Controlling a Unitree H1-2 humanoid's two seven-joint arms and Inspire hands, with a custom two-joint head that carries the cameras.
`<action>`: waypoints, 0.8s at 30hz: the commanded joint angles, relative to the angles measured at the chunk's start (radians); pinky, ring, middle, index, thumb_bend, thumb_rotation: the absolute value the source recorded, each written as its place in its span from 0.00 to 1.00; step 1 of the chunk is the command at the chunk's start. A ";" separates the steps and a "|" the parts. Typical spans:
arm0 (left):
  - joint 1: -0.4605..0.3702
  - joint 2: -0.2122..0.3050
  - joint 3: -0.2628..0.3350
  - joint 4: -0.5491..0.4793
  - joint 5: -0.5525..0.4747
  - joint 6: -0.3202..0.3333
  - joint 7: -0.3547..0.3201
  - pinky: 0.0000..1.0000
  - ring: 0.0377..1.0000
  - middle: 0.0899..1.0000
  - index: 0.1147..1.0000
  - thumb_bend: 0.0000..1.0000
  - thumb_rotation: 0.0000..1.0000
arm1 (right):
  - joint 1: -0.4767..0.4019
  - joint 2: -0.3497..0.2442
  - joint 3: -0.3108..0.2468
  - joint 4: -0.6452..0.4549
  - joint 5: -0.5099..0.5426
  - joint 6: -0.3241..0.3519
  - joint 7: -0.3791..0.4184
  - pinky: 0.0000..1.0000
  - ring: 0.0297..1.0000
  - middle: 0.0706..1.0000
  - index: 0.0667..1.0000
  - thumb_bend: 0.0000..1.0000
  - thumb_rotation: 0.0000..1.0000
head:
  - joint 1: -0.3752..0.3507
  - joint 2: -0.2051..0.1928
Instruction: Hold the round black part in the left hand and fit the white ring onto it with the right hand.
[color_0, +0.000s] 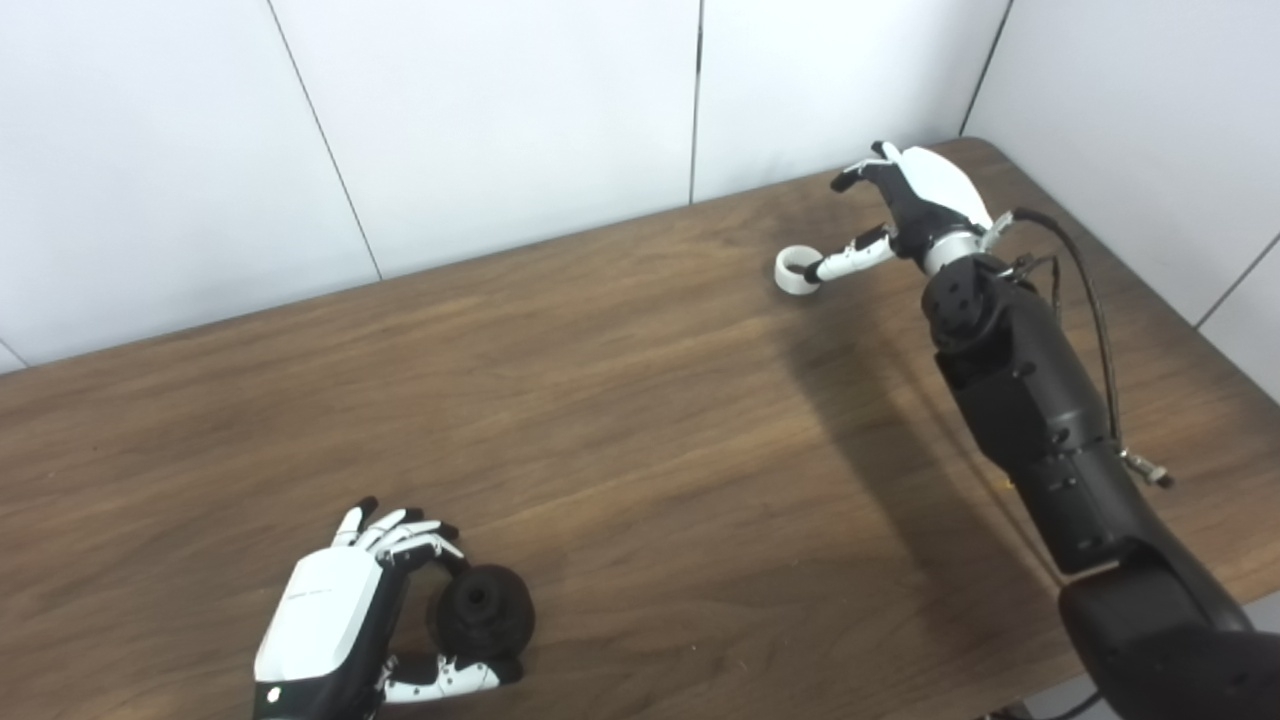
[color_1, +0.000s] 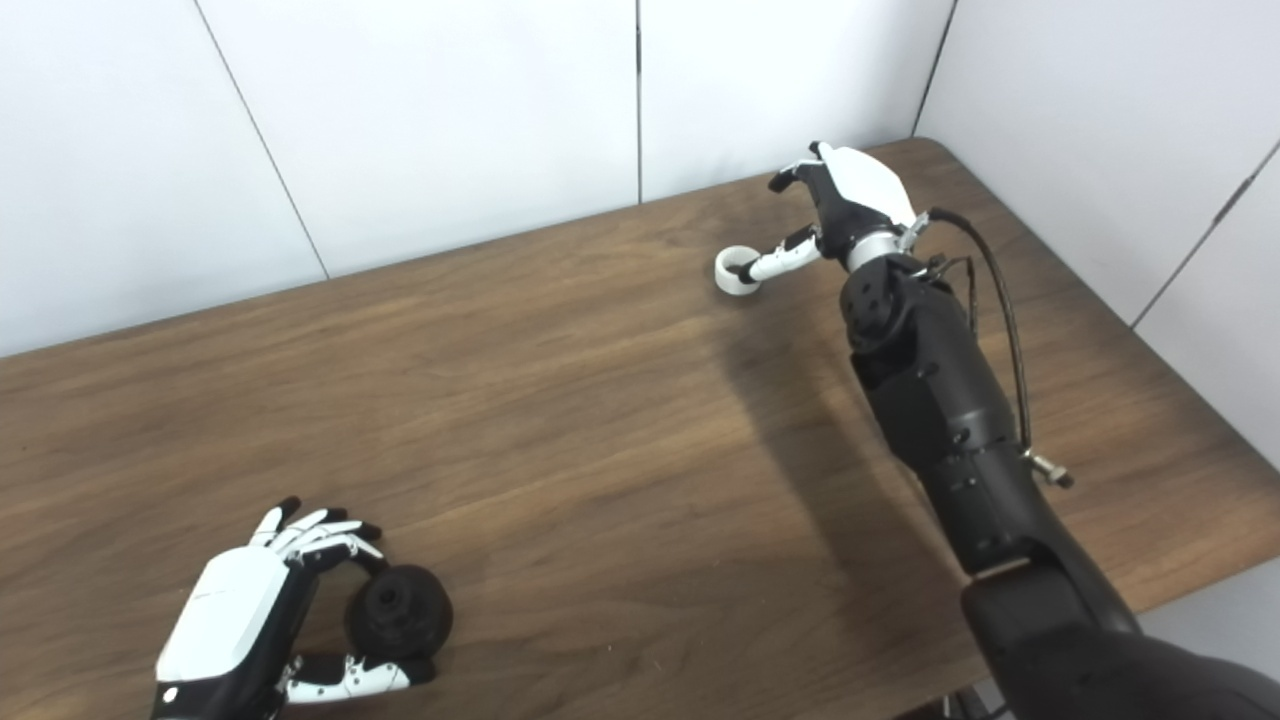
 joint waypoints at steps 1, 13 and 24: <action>0.019 0.026 0.015 0.006 0.020 0.033 -0.027 1.00 0.87 0.73 0.41 0.52 0.05 | -0.058 -0.029 0.012 -0.006 -0.026 0.001 0.017 1.00 1.00 1.00 0.73 0.84 0.27 | 0.004 0.003; 0.024 0.021 0.020 -0.008 0.022 0.037 -0.032 1.00 0.87 0.73 0.42 0.52 0.05 | -0.097 -0.029 0.075 0.058 -0.081 0.001 0.109 1.00 1.00 0.96 0.69 0.86 0.28 | 0.013 0.013; 0.025 0.018 0.019 -0.002 0.024 0.031 -0.023 1.00 0.87 0.73 0.41 0.52 0.05 | -0.128 0.012 0.075 0.113 -0.116 0.001 0.132 1.00 1.00 0.96 0.68 0.83 0.26 | 0.017 0.018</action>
